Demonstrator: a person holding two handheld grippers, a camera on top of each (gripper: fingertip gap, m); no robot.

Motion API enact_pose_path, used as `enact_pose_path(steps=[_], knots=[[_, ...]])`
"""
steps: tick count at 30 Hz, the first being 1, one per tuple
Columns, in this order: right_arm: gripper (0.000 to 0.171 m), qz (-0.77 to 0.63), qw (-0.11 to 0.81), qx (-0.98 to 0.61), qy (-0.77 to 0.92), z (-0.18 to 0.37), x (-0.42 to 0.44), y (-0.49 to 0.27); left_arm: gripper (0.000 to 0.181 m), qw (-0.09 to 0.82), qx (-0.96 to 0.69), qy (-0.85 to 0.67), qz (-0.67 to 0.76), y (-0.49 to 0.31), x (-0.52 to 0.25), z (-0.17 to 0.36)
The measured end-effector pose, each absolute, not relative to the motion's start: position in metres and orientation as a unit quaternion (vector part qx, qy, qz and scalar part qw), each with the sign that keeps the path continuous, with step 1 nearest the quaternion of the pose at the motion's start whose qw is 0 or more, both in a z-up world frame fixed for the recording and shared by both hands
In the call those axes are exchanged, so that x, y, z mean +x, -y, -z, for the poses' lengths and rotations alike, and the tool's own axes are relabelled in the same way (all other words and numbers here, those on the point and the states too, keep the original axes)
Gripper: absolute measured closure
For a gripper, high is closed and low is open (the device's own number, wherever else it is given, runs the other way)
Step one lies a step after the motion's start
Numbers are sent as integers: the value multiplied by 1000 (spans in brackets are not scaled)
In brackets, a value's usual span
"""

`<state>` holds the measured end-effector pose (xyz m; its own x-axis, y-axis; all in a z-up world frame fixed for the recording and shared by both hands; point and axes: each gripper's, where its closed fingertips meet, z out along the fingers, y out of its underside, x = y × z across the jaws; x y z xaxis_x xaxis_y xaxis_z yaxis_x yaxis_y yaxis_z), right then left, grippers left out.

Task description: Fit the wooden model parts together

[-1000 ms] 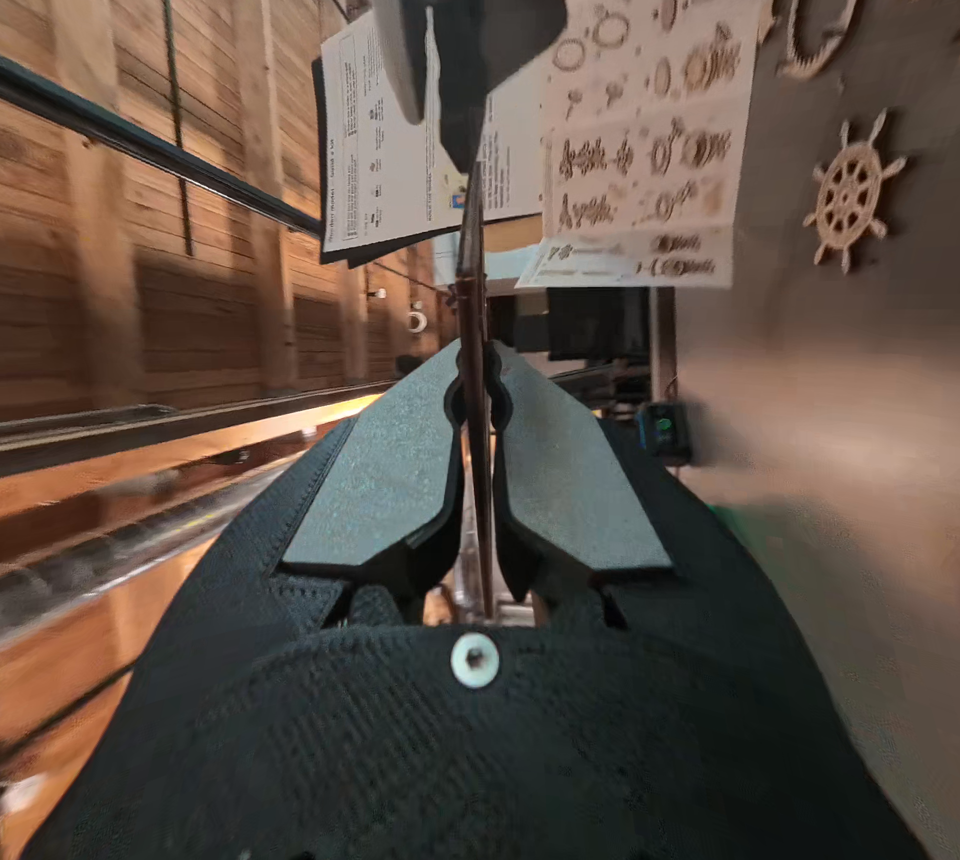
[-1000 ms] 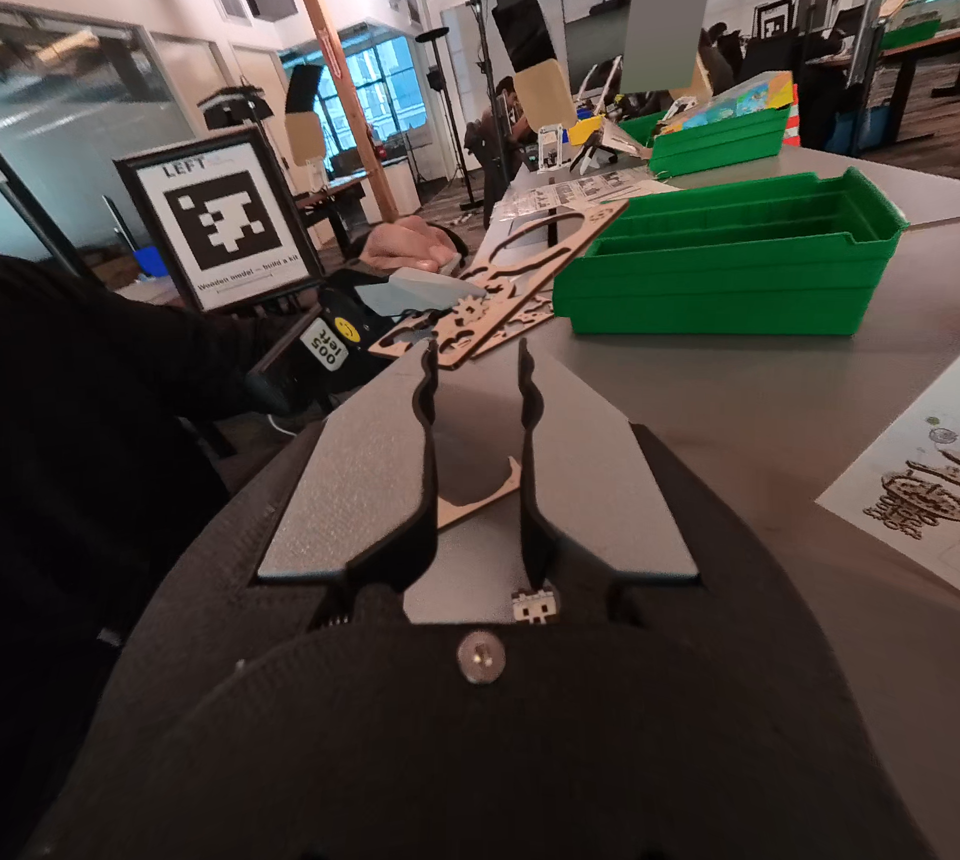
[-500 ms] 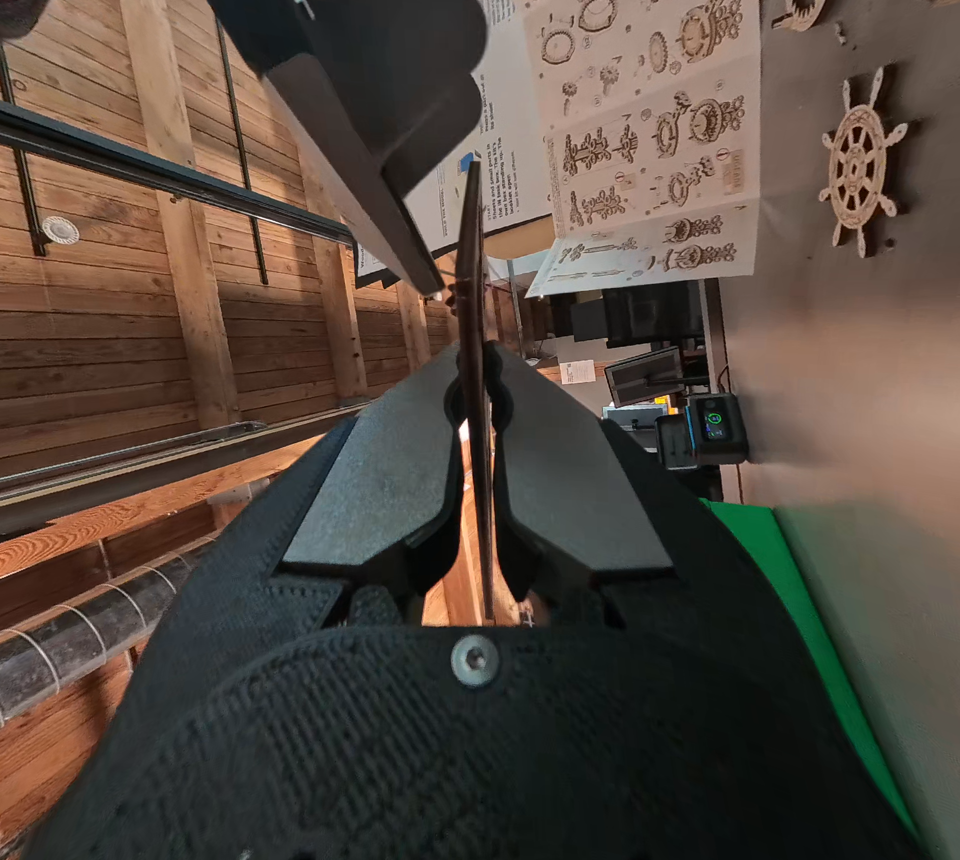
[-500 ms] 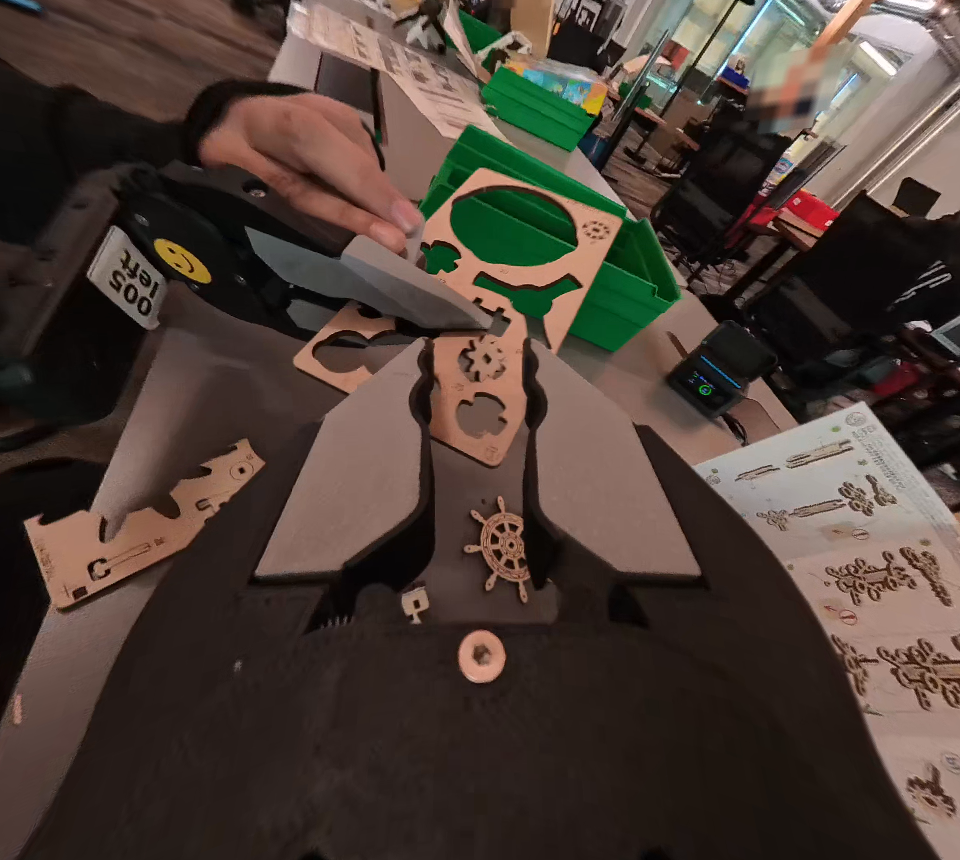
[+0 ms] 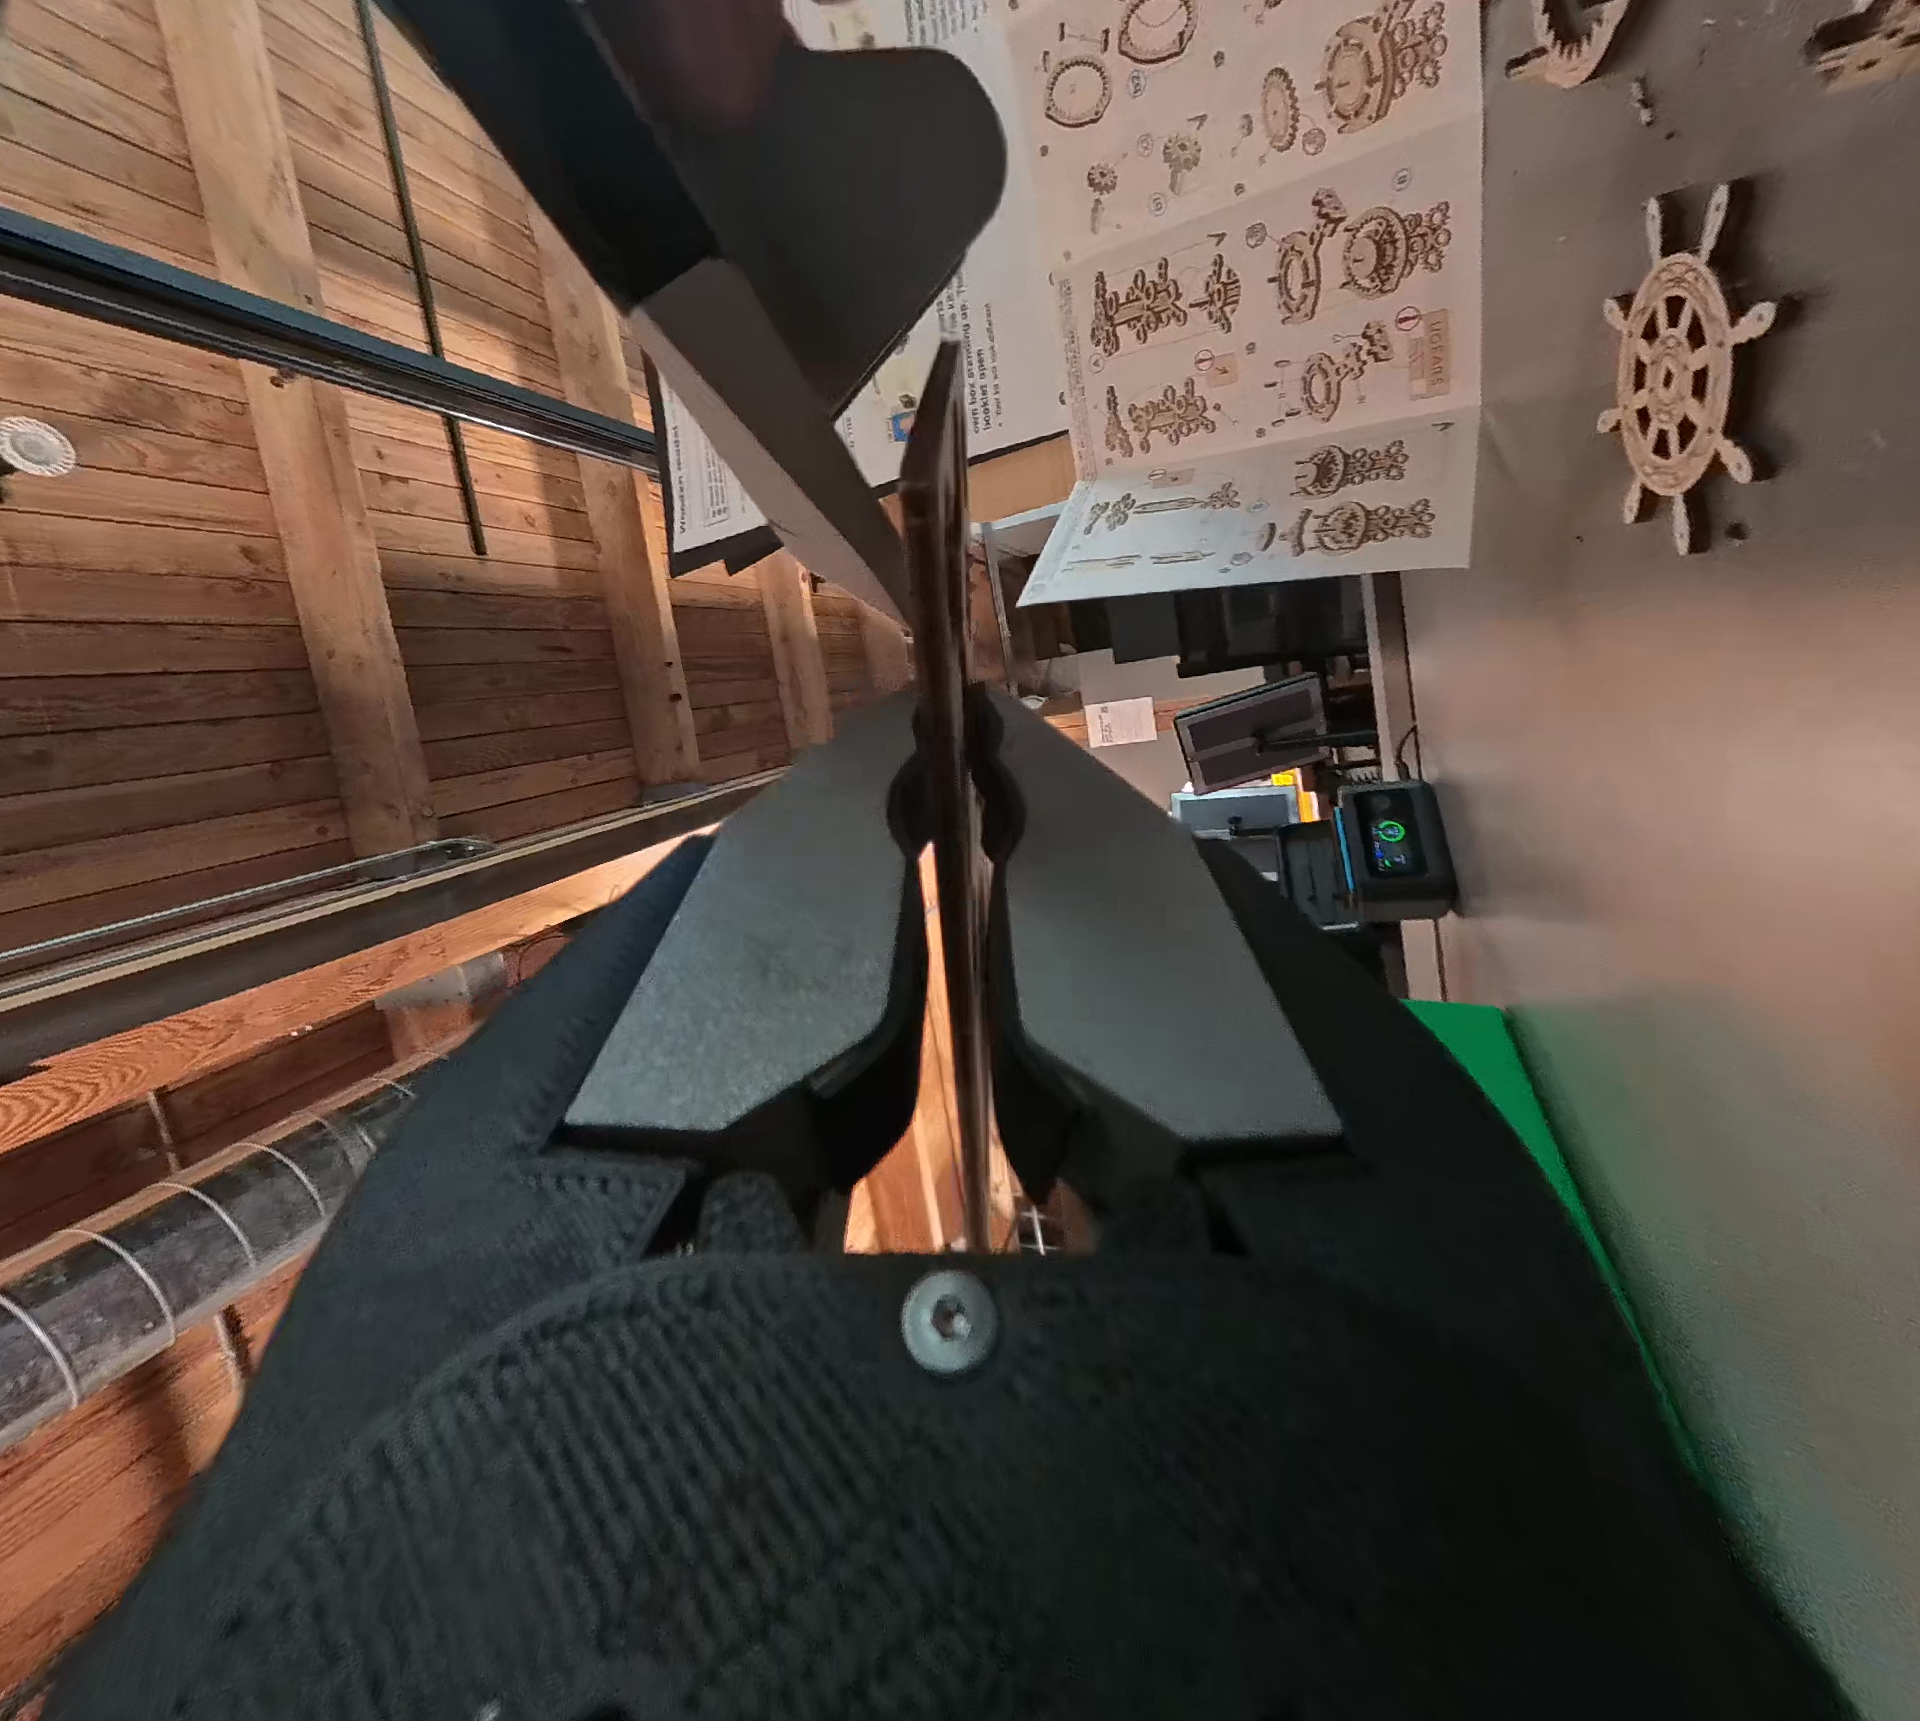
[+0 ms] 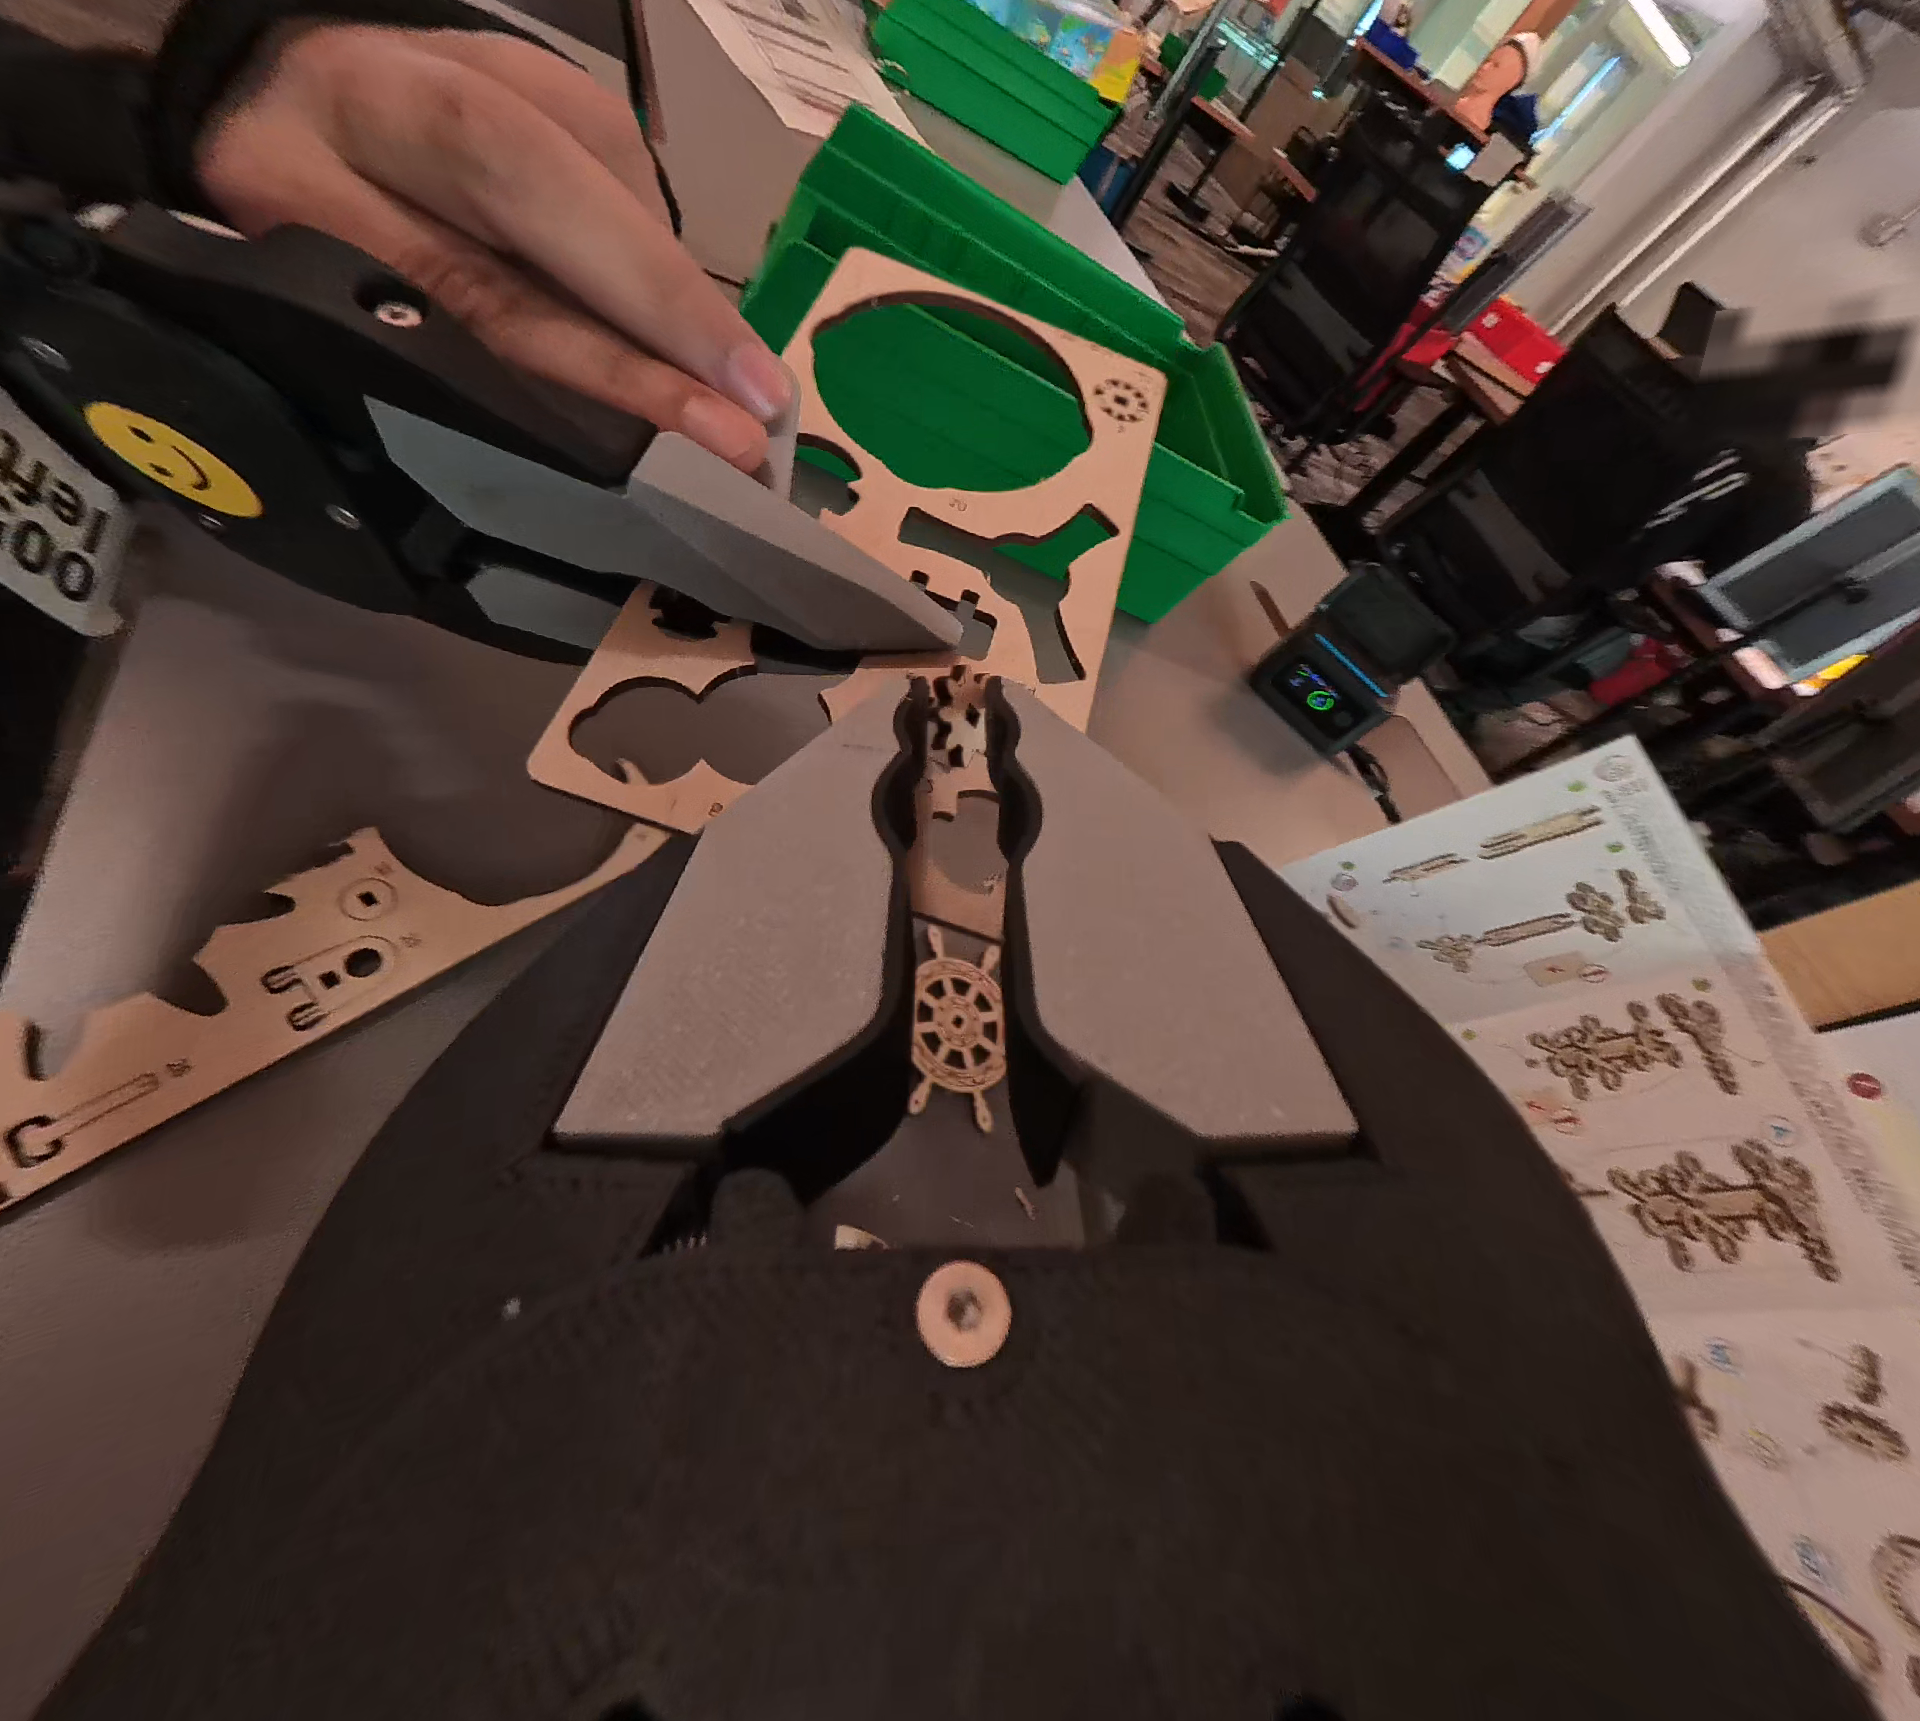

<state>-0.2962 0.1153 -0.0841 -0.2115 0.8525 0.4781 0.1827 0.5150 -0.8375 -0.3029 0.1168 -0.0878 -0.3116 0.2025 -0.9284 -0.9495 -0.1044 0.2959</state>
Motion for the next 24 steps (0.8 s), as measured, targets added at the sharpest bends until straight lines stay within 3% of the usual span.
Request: enact_pose_path(steps=[2, 11, 20, 24], knots=[[165, -330, 509, -381, 697, 86, -299, -117, 181, 443, -386, -494, -640, -118, -305, 90], [171, -502, 350, -515, 601, 93, -306, -136, 181, 427, -441, -486, -622, -127, -312, 103], [170, -555, 287, -529, 575, 99, -307, -140, 181, 411, -460, -489, -617, -132, -313, 109], [165, -524, 324, -515, 596, 100, -309, -139, 181, 406, -464, -490, -616, -133, -314, 109]])
